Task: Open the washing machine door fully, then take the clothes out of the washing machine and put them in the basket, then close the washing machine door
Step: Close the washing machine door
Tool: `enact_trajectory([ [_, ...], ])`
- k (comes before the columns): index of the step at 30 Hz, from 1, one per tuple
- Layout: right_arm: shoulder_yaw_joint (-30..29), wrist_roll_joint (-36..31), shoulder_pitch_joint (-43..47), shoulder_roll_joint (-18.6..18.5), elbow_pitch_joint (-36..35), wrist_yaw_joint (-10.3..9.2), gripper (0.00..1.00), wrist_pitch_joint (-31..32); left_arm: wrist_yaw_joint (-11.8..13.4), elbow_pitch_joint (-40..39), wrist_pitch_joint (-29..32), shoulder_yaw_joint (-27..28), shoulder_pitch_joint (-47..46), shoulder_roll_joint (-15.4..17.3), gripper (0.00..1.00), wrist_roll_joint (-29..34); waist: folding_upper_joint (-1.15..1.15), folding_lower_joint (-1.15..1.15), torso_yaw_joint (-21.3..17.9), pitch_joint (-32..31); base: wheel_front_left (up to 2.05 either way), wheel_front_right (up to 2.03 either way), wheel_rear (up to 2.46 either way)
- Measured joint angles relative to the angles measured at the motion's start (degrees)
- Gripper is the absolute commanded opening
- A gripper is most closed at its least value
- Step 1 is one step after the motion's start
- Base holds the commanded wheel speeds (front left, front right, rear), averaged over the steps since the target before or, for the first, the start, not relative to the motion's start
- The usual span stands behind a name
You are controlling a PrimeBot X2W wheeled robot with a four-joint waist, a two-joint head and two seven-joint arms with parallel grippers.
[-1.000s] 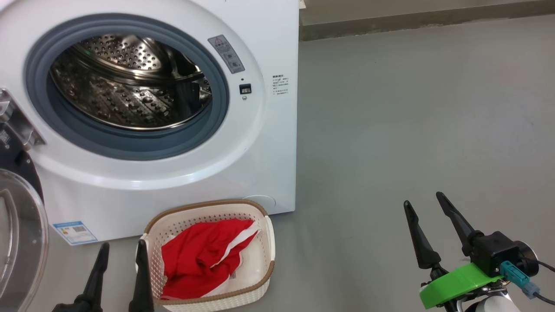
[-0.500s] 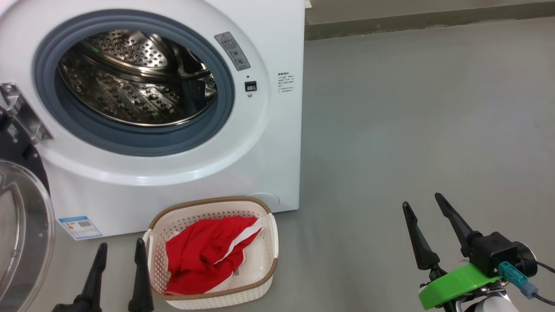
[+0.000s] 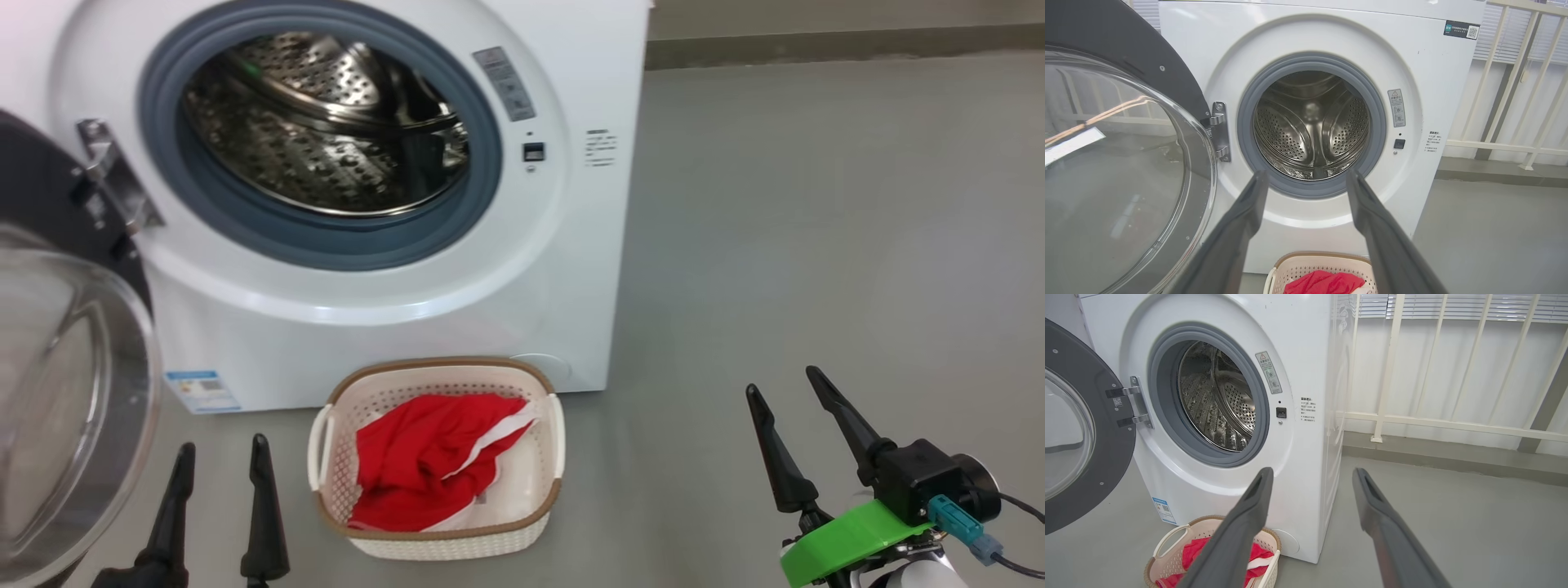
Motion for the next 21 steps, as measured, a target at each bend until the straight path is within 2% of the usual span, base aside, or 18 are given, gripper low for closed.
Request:
enact_trajectory([
  [21,3.57,1.37,-0.24,-0.46,-1.64,0.0,1.0,0.0,3.68,-4.41,4.08,-0.41,1.51,1.19,1.0,1.99,0.0,0.0,13.66,0.05,0.0,0.0,0.0],
])
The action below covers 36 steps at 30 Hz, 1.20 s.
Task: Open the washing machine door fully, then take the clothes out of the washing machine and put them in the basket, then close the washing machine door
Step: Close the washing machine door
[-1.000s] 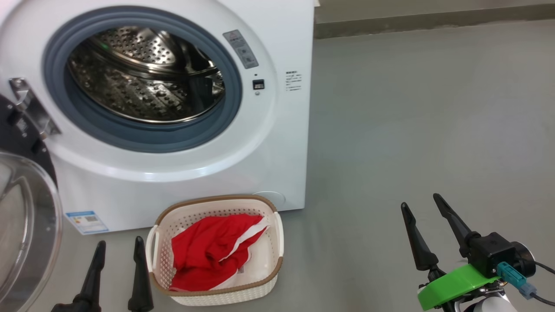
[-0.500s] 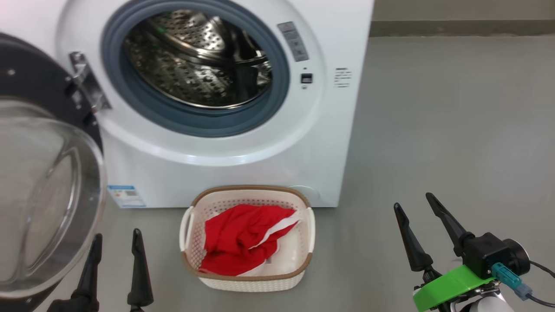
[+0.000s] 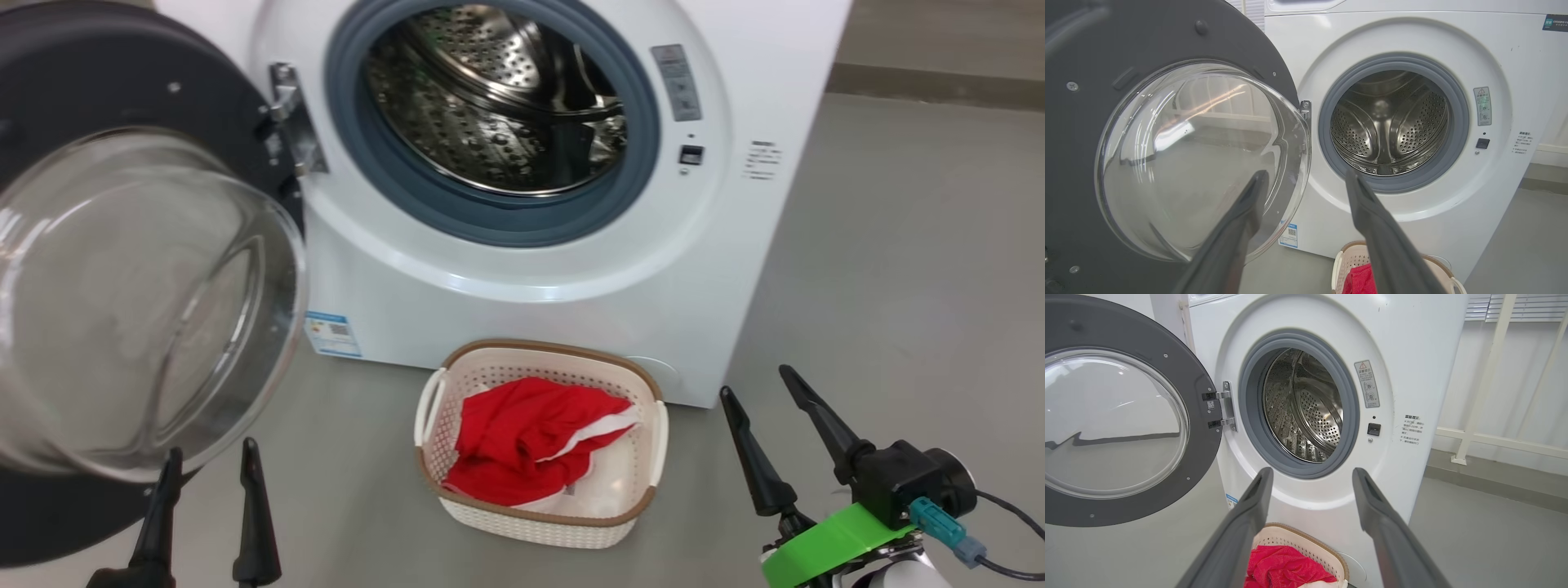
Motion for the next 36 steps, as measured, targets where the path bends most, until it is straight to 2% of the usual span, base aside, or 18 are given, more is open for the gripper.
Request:
enact_trajectory([
  [5,0.9,0.0,-0.21,0.13,-0.34,0.0,1.0,0.0,0.98,-0.79,0.97,0.08,0.83,0.24,1.0,0.29,0.0,0.0,2.61,-0.35,0.0,0.0,0.0],
  [19,2.26,0.0,-0.4,0.36,-0.67,0.0,1.0,0.0,1.79,-1.9,1.74,-0.14,2.02,0.96,1.0,1.49,0.0,0.01,8.53,-1.16,0.0,0.0,0.0],
  [27,2.6,-0.01,-0.4,0.41,-0.6,0.0,1.0,0.0,2.13,-2.24,1.9,-0.13,2.09,1.31,1.0,1.49,0.0,0.0,9.98,-1.66,0.0,0.0,0.0],
  [36,3.56,0.04,-0.4,0.38,0.03,0.0,1.0,0.0,2.63,-2.18,1.9,-0.16,2.16,1.54,1.0,1.48,0.0,0.0,9.82,-1.58,0.0,0.0,0.0],
])
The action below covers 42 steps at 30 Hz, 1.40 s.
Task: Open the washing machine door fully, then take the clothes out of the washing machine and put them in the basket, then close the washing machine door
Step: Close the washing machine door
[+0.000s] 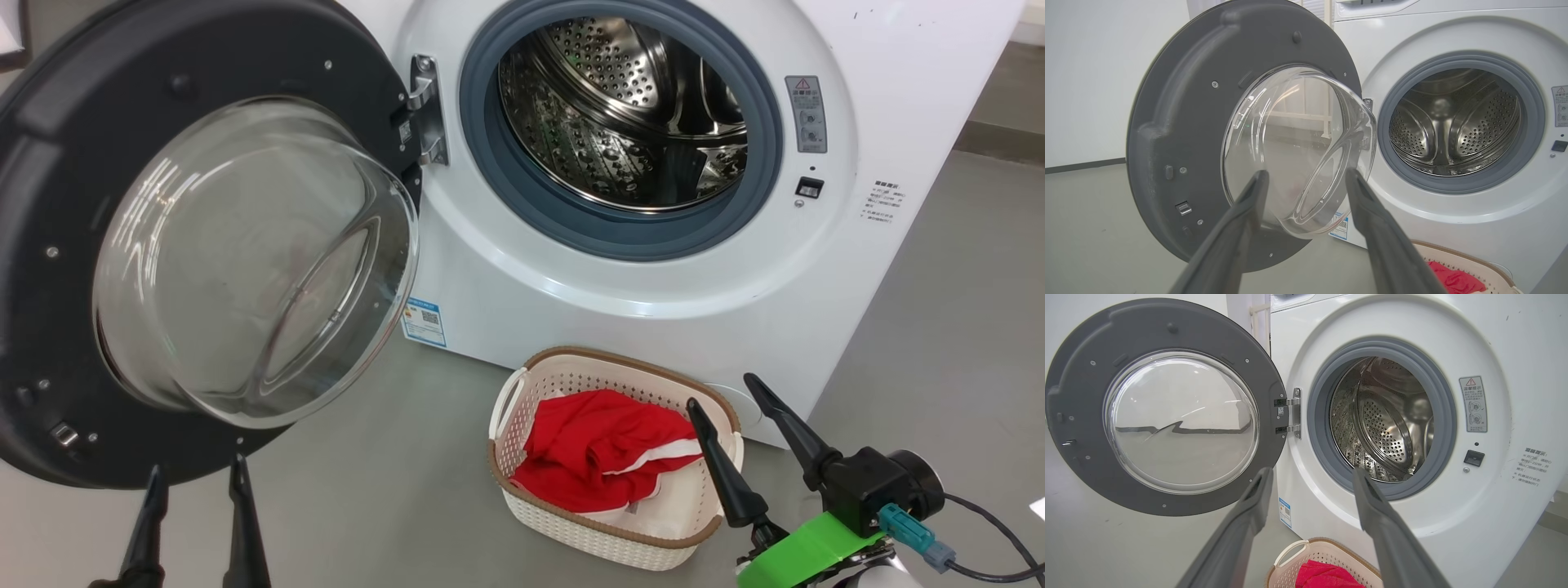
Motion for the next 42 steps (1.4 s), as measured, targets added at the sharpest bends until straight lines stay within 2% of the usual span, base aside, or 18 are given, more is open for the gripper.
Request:
enact_trajectory([
  [1,0.15,0.0,0.0,0.0,0.04,0.0,1.0,0.0,0.0,0.02,0.0,-0.03,0.0,0.07,0.78,0.0,0.0,0.0,-0.04,-0.04,0.0,0.0,0.0],
  [2,0.24,0.01,0.0,0.0,0.09,0.0,1.0,0.0,0.0,0.04,0.0,-0.09,0.0,0.09,0.37,0.0,0.0,0.0,-0.06,-0.1,0.0,0.0,0.0],
  [4,0.3,0.01,0.0,-0.01,0.1,0.0,1.0,0.0,0.13,0.12,0.0,-0.22,0.0,0.23,0.0,0.01,0.0,0.0,-0.07,-0.23,0.0,0.0,0.0],
  [13,0.34,0.02,0.0,-0.05,0.18,0.0,1.0,0.0,1.01,-1.25,-2.36,0.38,-1.11,2.16,0.0,1.34,0.0,0.0,0.1,-0.21,0.0,0.0,0.0],
  [22,0.42,0.46,-0.02,-0.37,0.77,0.0,1.0,0.0,3.1,-1.12,-1.96,6.47,-13.42,7.34,0.0,1.62,0.0,0.0,-0.99,0.51,0.0,0.0,0.0],
  [28,0.09,0.46,-0.08,-0.92,1.0,0.0,1.0,0.0,3.48,4.34,-0.79,11.61,-22.71,11.51,0.0,0.04,0.0,0.0,-1.87,1.0,0.0,0.0,0.0],
  [32,0.1,0.46,-0.08,-1.13,1.41,0.0,1.0,0.0,3.33,11.37,-0.32,15.7,-29.64,13.33,0.0,-4.54,0.0,0.0,-2.23,0.92,0.0,0.0,0.0],
  [34,0.08,0.46,-0.09,-1.14,1.44,0.0,1.0,0.0,2.45,15.47,0.26,17.91,-33.23,13.6,0.0,-8.2,0.0,0.0,-2.38,0.92,0.0,0.0,0.0],
  [40,-0.15,0.45,-0.1,-1.12,1.76,0.0,1.0,0.0,-0.12,30.44,7.57,22.57,-42.67,13.84,0.0,-19.01,0.0,0.0,-2.6,1.04,0.0,0.0,0.0],
  [42,-0.62,0.34,-0.12,-1.19,2.0,0.0,1.0,0.0,-0.31,37.0,11.34,25.83,-47.47,13.61,0.0,-24.7,0.0,0.0,-2.54,1.3,0.0,0.0,0.0],
])
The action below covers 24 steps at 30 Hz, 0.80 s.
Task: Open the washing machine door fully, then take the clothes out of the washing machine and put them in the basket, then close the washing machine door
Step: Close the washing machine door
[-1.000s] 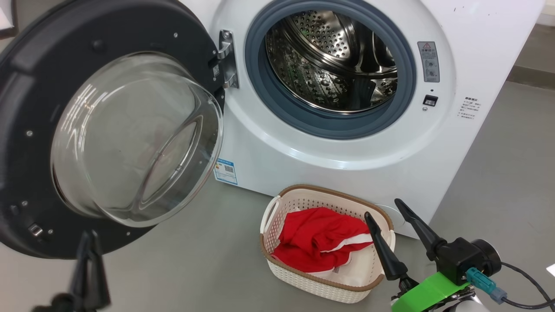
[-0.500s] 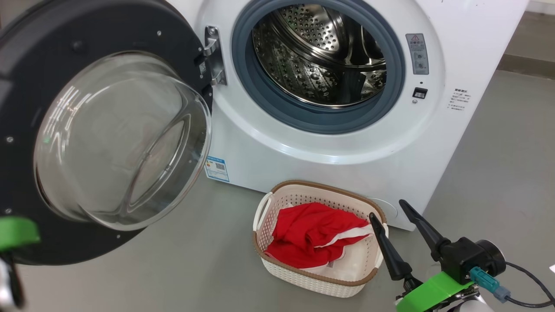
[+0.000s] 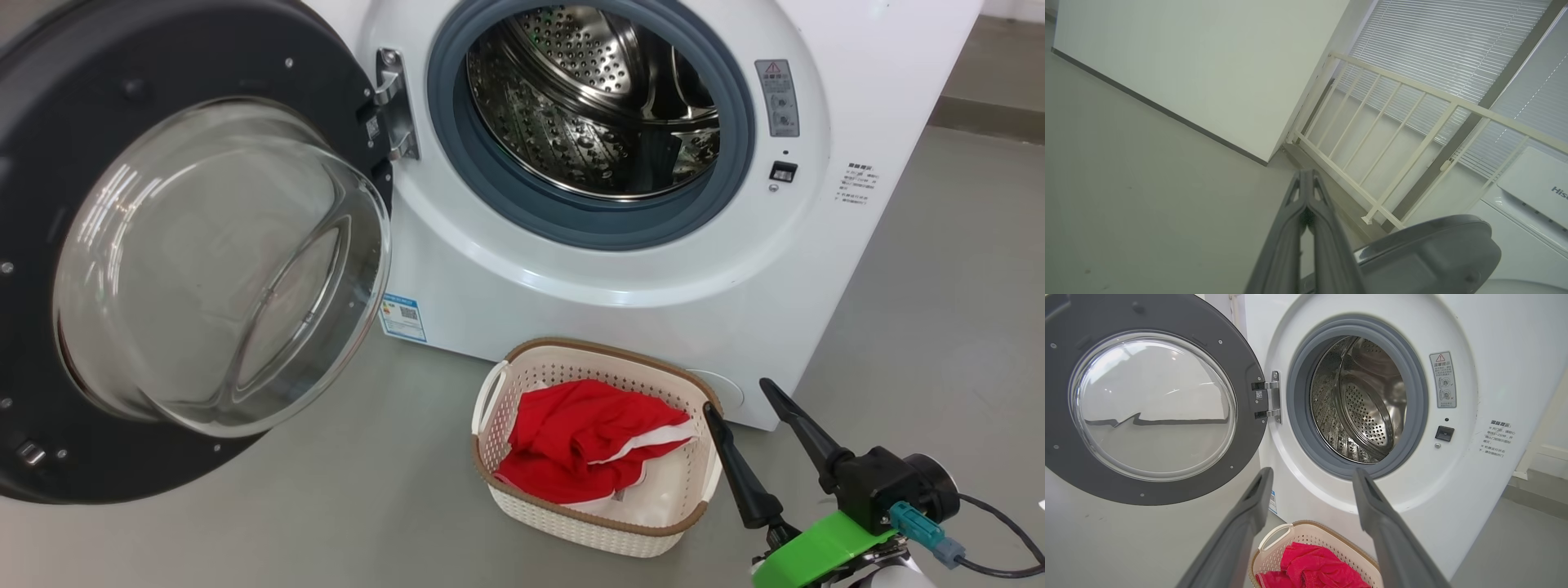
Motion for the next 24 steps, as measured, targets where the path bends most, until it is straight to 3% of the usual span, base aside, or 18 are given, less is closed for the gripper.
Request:
enact_trajectory([
  [4,-0.09,-0.33,-0.08,-0.25,0.24,0.0,1.0,0.0,-0.36,7.87,5.28,3.66,-5.64,0.05,0.0,-6.59,0.0,0.0,0.02,0.54,0.0,0.0,0.0],
  [9,1.04,-0.36,-0.81,-0.69,0.91,0.0,1.0,0.0,-0.8,14.55,10.31,5.11,-9.17,0.7,0.0,-10.21,0.0,0.0,-0.13,1.15,0.0,0.0,0.0],
  [15,1.49,-0.33,-1.53,-1.15,1.15,0.0,1.0,0.0,-1.89,19.31,13.69,5.52,-11.43,1.43,0.0,-11.8,0.0,0.0,-0.59,1.56,0.0,0.0,0.0],
  [24,1.52,-0.33,-1.54,-1.44,1.29,0.0,1.0,0.0,-5.49,22.85,19.75,4.25,-11.6,1.92,0.0,-13.4,0.0,0.0,-0.64,1.86,0.0,0.0,0.0],
])
